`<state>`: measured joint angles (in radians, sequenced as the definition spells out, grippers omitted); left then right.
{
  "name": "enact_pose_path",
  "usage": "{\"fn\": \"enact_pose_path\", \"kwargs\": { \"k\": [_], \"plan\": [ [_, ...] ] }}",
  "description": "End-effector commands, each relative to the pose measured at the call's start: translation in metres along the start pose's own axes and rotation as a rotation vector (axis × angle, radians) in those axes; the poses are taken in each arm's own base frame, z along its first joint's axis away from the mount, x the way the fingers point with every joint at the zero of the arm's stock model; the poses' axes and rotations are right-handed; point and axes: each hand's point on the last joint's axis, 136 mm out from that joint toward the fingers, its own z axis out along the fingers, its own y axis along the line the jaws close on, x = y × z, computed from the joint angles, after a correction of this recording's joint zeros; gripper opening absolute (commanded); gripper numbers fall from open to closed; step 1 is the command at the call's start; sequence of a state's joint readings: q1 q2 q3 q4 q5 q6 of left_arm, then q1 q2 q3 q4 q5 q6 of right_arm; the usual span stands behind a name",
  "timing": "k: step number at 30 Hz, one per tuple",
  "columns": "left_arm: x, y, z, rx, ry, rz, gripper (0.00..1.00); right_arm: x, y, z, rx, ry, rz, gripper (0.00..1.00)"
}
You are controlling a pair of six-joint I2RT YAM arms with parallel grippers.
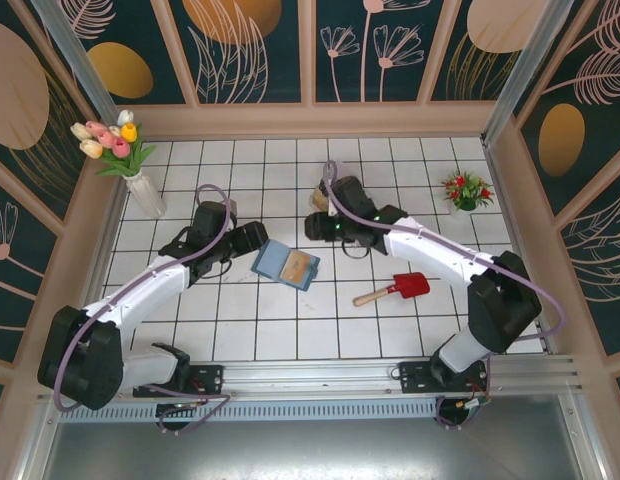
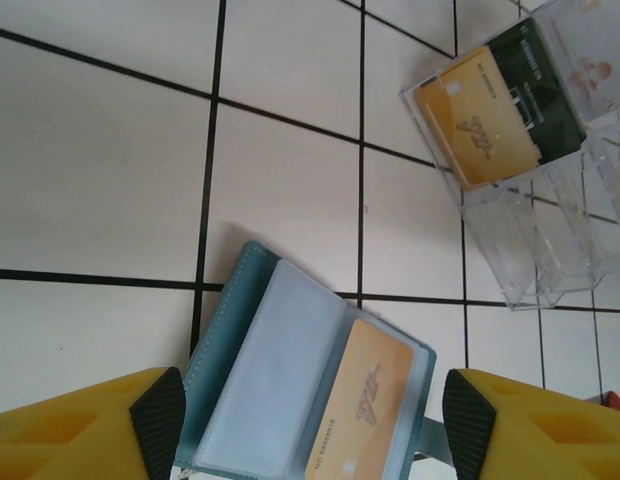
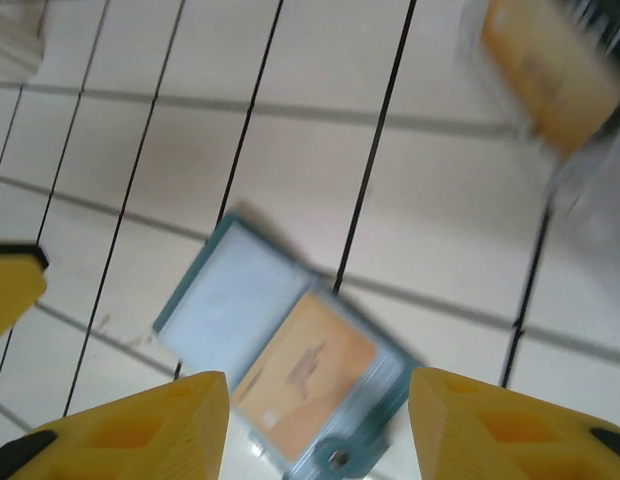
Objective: Take the credit cards out of the card holder
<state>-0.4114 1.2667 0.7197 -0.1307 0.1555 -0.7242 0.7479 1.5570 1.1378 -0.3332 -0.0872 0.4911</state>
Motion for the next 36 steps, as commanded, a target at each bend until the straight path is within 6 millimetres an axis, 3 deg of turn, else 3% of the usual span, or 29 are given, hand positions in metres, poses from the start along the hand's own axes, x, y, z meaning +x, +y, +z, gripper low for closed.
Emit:
{"fn": "enact_pose_path", "kwargs": {
  "k": [1,4,7,11,15,28,36],
  "plan": [
    [0.007,0.001,0.006,0.013,0.019,-0.027,0.68,0.024,0.016,0.009,-0.010,0.062,0.209,0.52],
    [0.009,0.008,0.009,-0.014,0.019,-0.034,0.57,0.040,0.031,0.025,0.014,0.105,0.240,0.51],
    [0.015,0.008,0.010,0.000,0.040,-0.037,0.43,0.058,0.035,0.043,0.054,0.169,0.303,0.45],
    [0.022,0.000,0.013,0.058,0.074,-0.026,0.35,0.080,0.046,0.066,0.059,0.275,0.335,0.38],
    [0.029,-0.006,0.021,0.088,0.126,0.005,0.32,0.095,0.034,0.081,0.145,0.331,0.365,0.38],
    [0.057,-0.025,0.046,0.200,0.262,0.014,0.20,0.094,-0.009,0.079,0.262,0.286,0.423,0.43],
    [0.062,-0.017,0.064,0.157,0.292,0.016,0.14,0.092,-0.022,0.086,0.238,0.304,0.402,0.40]
  ]
}}
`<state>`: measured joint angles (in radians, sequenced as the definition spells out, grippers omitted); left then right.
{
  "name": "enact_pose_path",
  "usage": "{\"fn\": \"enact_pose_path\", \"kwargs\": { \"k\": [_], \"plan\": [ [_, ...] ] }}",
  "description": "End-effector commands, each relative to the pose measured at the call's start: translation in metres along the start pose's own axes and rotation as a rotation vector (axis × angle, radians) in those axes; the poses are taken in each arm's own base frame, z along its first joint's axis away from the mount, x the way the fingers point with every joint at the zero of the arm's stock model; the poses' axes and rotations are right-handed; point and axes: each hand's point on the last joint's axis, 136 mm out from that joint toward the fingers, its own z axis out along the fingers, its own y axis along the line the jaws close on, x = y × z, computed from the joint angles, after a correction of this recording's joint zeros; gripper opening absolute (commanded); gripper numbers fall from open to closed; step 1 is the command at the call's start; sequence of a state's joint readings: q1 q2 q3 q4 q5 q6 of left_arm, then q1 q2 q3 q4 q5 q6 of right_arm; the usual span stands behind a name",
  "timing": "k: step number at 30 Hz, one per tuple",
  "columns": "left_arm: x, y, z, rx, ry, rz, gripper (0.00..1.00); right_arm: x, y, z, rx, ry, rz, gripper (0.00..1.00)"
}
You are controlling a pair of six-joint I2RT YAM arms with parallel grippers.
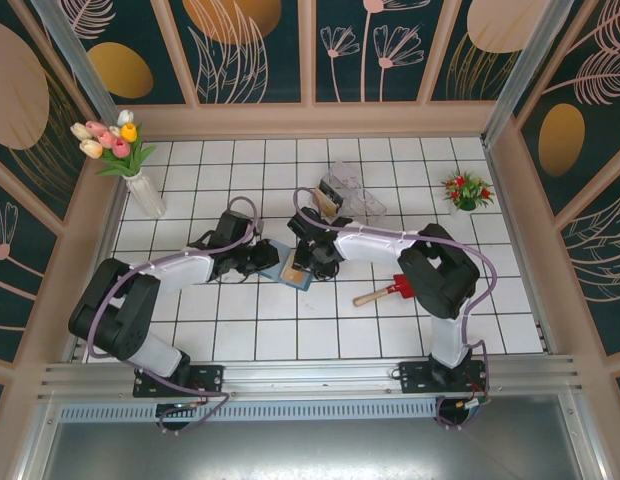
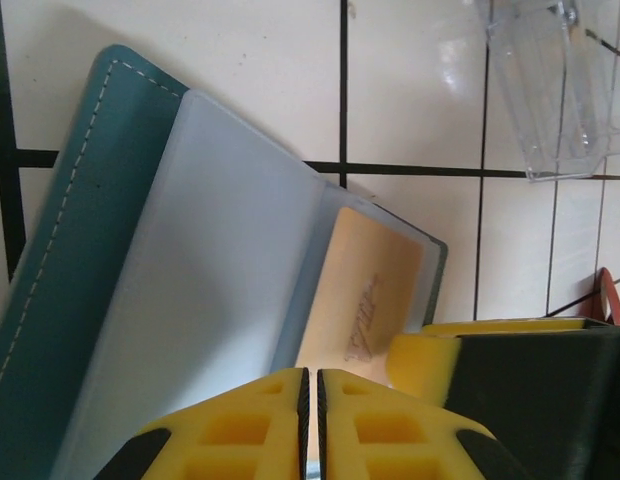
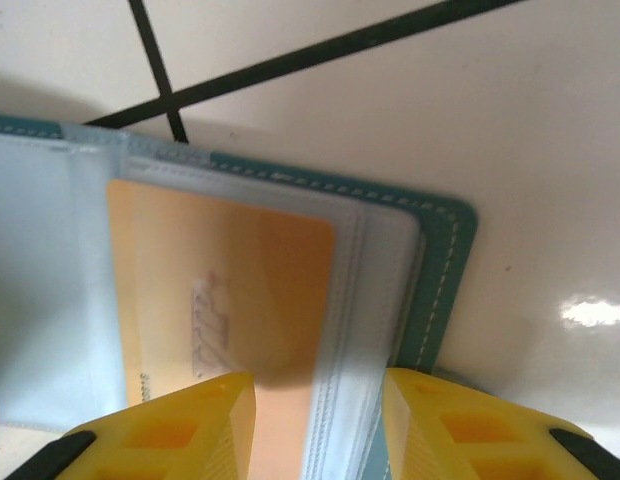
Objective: Take the credit cards out of the card holder
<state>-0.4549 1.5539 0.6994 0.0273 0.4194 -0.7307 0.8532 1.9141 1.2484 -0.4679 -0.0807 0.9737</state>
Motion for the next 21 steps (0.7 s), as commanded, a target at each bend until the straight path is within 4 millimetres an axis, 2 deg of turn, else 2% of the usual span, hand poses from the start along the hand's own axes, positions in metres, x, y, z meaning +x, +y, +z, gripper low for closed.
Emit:
{"fn": "enact_pose_path", "kwargs": {
  "k": [1,8,14,17,21],
  "plan": [
    [-0.009,-0.012,0.006,0.040,-0.008,0.043,0.14,-0.002,-0.001,-0.001,-0.024,0.014,-0.028,0.39],
    [-0.008,-0.009,0.019,0.048,0.025,0.018,0.16,-0.011,-0.002,0.005,-0.037,0.023,-0.098,0.37],
    [0.006,-0.003,0.023,0.059,0.065,0.012,0.23,-0.018,-0.008,0.008,-0.043,0.020,-0.148,0.36],
    [0.012,-0.002,0.027,0.075,0.096,0.012,0.24,-0.019,-0.010,0.010,-0.043,0.023,-0.157,0.35],
    [0.010,0.003,0.033,0.056,0.103,0.007,0.24,-0.017,-0.010,0.014,-0.050,0.039,-0.173,0.34]
  ]
}}
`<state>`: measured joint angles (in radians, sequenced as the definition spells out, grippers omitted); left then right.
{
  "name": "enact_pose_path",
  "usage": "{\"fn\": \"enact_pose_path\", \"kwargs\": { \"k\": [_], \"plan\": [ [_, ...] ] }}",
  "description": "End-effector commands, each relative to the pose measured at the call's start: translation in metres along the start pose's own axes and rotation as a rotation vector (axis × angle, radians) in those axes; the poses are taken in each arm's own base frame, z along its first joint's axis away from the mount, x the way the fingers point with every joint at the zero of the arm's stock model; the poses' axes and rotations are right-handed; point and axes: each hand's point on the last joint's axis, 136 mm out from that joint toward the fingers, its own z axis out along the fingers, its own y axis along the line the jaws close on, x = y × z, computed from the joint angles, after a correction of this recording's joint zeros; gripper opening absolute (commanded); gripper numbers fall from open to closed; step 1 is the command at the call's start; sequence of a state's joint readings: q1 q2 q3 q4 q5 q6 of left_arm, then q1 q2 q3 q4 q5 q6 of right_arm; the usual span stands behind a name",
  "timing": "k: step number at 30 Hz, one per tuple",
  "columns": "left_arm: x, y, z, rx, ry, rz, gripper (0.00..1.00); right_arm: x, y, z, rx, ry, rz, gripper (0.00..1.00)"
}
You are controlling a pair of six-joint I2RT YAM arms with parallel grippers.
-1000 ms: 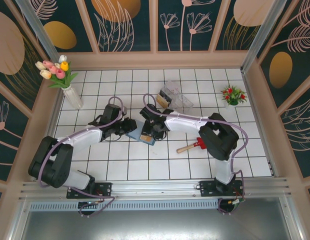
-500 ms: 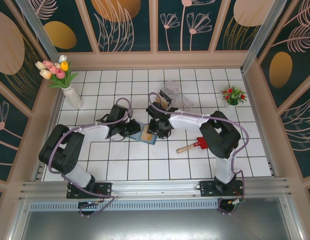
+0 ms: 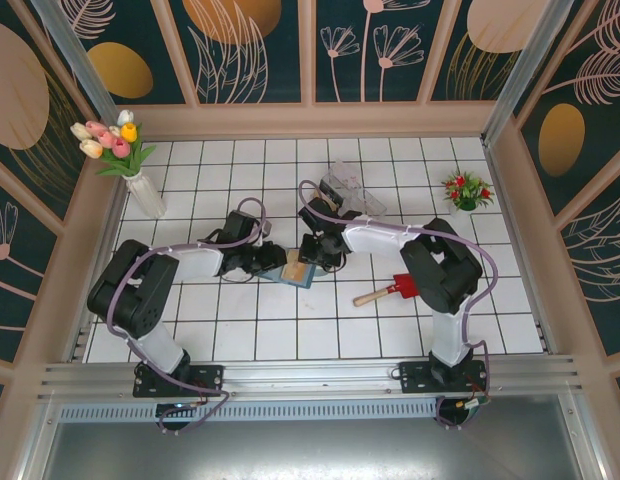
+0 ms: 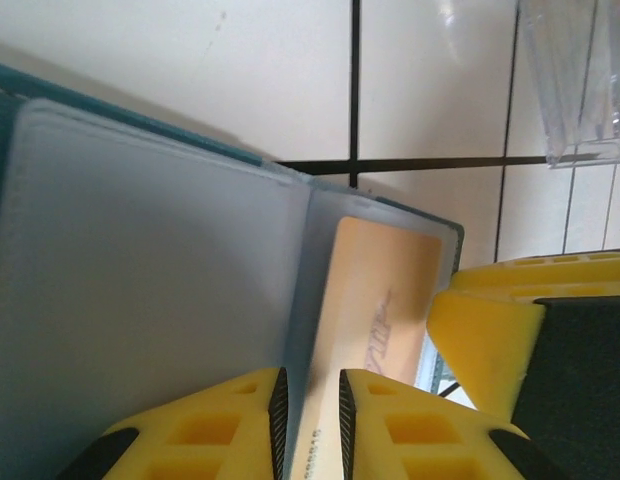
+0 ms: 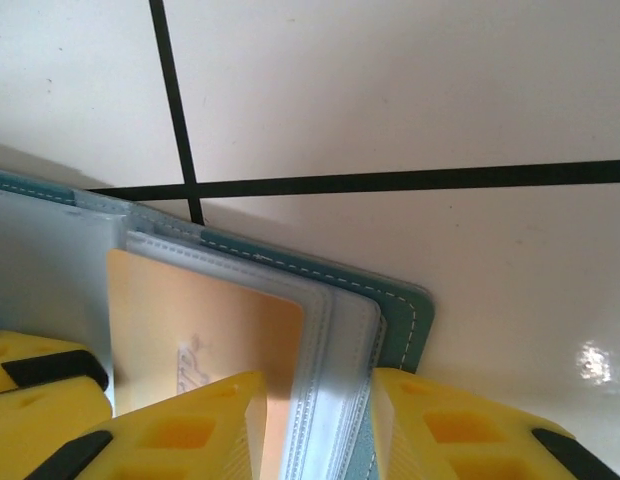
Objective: Take the credit cards out of the card holder
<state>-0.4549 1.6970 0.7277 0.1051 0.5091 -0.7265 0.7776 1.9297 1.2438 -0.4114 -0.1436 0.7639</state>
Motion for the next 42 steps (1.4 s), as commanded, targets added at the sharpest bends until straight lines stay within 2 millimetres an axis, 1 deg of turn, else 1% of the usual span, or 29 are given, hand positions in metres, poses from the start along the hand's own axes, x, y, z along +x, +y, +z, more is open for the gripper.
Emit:
{"fn": "enact_pose_path", "kwargs": {
  "k": [1,7,12,16,21,23,26,28,29,31,32,33,38,42],
  "plan": [
    [0.004,0.004,0.008,-0.002,0.029,0.015,0.23,0.008,-0.007,0.012,0.004,0.039,-0.028,0.35],
    [0.007,0.003,0.010,0.013,0.042,0.026,0.20,0.013,-0.008,0.020,0.000,0.064,-0.033,0.34],
    [0.007,-0.006,0.009,0.074,0.034,0.040,0.16,0.015,-0.010,0.024,0.004,0.074,-0.035,0.33],
    [0.007,-0.006,0.010,0.086,0.034,0.042,0.16,0.018,-0.012,0.027,0.006,0.088,-0.032,0.33],
    [0.006,-0.011,0.007,0.130,0.028,0.043,0.16,0.021,-0.014,0.030,0.007,0.096,-0.032,0.32],
    [0.005,-0.012,0.007,0.134,0.027,0.045,0.12,0.023,-0.015,0.032,0.015,0.102,-0.035,0.32],
    [0.002,-0.011,0.004,0.130,0.017,0.045,0.03,0.025,-0.021,0.035,0.045,0.109,-0.037,0.32],
    [0.001,-0.007,0.002,0.116,0.007,0.046,0.00,0.026,-0.024,0.036,0.056,0.109,-0.039,0.32],
    [0.001,-0.005,0.002,0.106,0.005,0.046,0.00,0.026,-0.026,0.036,0.064,0.107,-0.040,0.32],
    [0.003,0.002,0.002,0.086,0.005,0.045,0.00,0.025,-0.026,0.035,0.064,0.103,-0.048,0.33],
    [-0.001,-0.004,-0.005,0.095,-0.016,0.063,0.00,0.025,-0.023,0.033,0.051,0.101,-0.062,0.33],
    [0.000,-0.004,-0.007,0.092,-0.020,0.070,0.00,0.024,-0.021,0.031,0.038,0.096,-0.071,0.33],
    [-0.003,0.000,-0.018,0.059,-0.052,0.087,0.00,0.005,-0.006,0.008,-0.043,0.040,-0.087,0.34],
    [-0.004,0.002,-0.023,0.043,-0.068,0.090,0.00,-0.010,0.014,-0.013,-0.096,-0.006,-0.121,0.36]
  ]
}}
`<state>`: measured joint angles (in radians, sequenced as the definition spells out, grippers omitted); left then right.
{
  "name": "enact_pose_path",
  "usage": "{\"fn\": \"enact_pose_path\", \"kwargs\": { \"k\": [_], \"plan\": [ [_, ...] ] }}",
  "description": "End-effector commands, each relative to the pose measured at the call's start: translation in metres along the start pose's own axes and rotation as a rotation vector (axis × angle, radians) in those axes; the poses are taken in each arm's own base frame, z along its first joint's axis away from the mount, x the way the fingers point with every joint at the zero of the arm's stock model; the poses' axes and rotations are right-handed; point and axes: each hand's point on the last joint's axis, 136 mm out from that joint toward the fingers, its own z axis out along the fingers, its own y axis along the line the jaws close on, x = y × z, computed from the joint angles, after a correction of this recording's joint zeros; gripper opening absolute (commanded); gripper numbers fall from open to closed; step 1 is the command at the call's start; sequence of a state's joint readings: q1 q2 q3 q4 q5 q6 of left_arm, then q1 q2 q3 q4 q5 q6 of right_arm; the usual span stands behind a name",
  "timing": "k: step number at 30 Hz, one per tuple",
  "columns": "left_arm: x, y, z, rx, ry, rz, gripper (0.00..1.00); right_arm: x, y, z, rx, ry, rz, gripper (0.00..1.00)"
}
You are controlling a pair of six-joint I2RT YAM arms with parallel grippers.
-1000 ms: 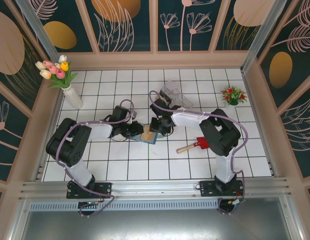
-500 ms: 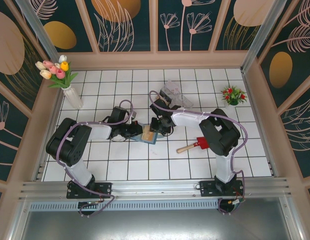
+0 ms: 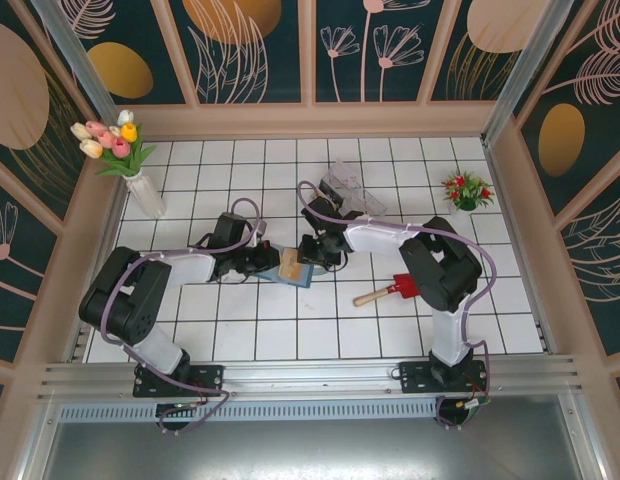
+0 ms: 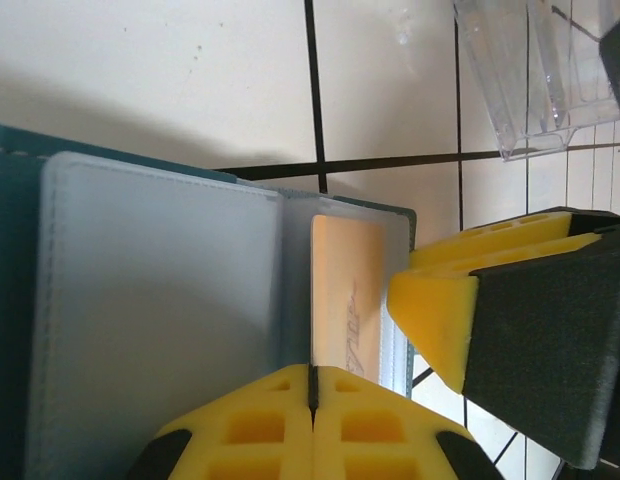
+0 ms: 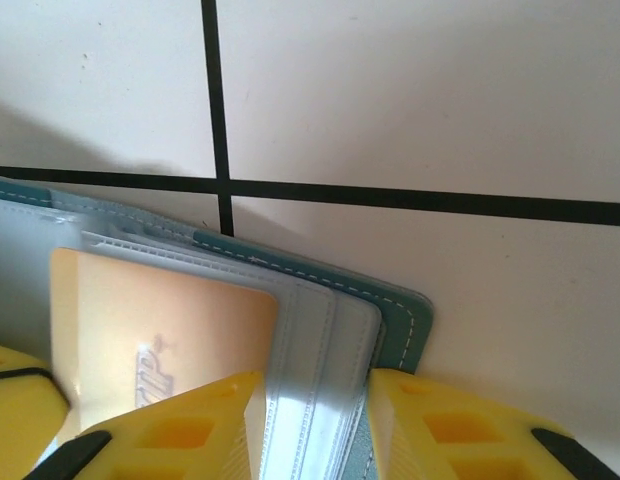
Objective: Take the credit cards out of the card holder
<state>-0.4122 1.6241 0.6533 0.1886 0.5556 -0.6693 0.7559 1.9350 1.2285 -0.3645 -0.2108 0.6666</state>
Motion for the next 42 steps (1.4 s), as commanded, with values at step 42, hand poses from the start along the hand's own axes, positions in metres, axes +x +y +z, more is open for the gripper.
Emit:
{"fn": "enact_pose_path", "kwargs": {
  "k": [42],
  "plan": [
    [0.003,0.018,-0.012,-0.079,-0.030,0.000,0.00,0.022,0.009,0.017,0.012,0.065,-0.023,0.32]
  ]
}}
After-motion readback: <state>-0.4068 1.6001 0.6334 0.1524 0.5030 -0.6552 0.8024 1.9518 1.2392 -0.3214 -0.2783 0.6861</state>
